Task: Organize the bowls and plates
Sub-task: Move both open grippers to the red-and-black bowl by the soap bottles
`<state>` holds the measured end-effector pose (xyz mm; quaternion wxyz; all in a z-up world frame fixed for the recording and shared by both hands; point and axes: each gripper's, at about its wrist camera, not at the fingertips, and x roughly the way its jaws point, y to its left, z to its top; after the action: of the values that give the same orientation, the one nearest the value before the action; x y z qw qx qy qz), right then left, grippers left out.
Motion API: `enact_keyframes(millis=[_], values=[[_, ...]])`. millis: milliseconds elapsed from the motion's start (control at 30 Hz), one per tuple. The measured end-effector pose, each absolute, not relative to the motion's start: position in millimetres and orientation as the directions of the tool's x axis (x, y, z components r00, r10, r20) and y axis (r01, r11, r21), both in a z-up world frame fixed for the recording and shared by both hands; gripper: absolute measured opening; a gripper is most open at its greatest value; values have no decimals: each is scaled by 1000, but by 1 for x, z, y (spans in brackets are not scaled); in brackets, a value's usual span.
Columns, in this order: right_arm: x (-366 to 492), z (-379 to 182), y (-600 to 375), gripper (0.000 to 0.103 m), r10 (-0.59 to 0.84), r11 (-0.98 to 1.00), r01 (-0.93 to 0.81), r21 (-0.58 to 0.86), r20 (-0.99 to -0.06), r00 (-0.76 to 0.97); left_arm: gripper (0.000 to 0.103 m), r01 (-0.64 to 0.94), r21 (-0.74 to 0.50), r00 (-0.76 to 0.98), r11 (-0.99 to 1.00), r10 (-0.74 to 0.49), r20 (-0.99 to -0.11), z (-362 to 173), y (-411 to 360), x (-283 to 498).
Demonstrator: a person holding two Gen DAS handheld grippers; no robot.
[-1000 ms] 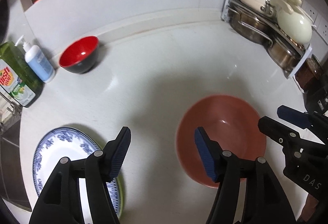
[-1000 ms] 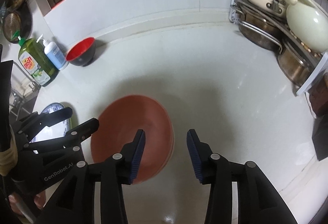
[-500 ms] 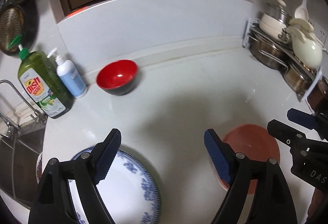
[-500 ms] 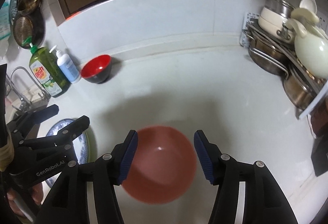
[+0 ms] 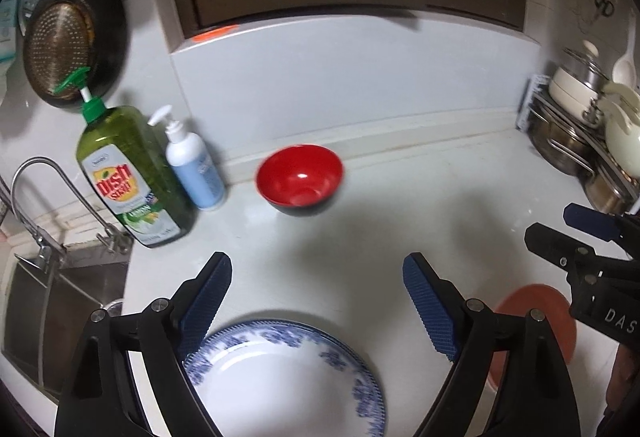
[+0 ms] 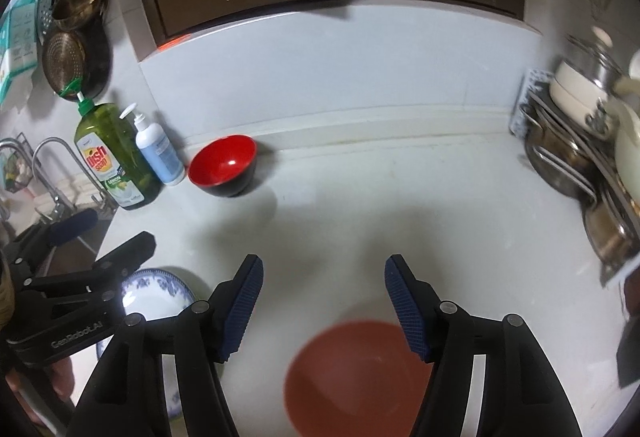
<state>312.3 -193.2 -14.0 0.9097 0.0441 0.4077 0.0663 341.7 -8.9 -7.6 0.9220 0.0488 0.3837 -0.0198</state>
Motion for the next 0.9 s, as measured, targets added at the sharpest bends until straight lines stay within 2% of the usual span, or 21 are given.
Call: enact_keyframes(millis=[400,567,900], values=[[358,0,-138,64,190,979,-182,91,-733,653,88,6,104,710,995,70,-701,-3,42,378],[383,-2,-122,64,217,973,-198,115,-741,636,88,-1,136,705,991,97,-703,-8,56,398],[428,-13,-100,64,208,973,-207,101,-771,602,88,31,140,666,990,84,-741,-31,71,441]])
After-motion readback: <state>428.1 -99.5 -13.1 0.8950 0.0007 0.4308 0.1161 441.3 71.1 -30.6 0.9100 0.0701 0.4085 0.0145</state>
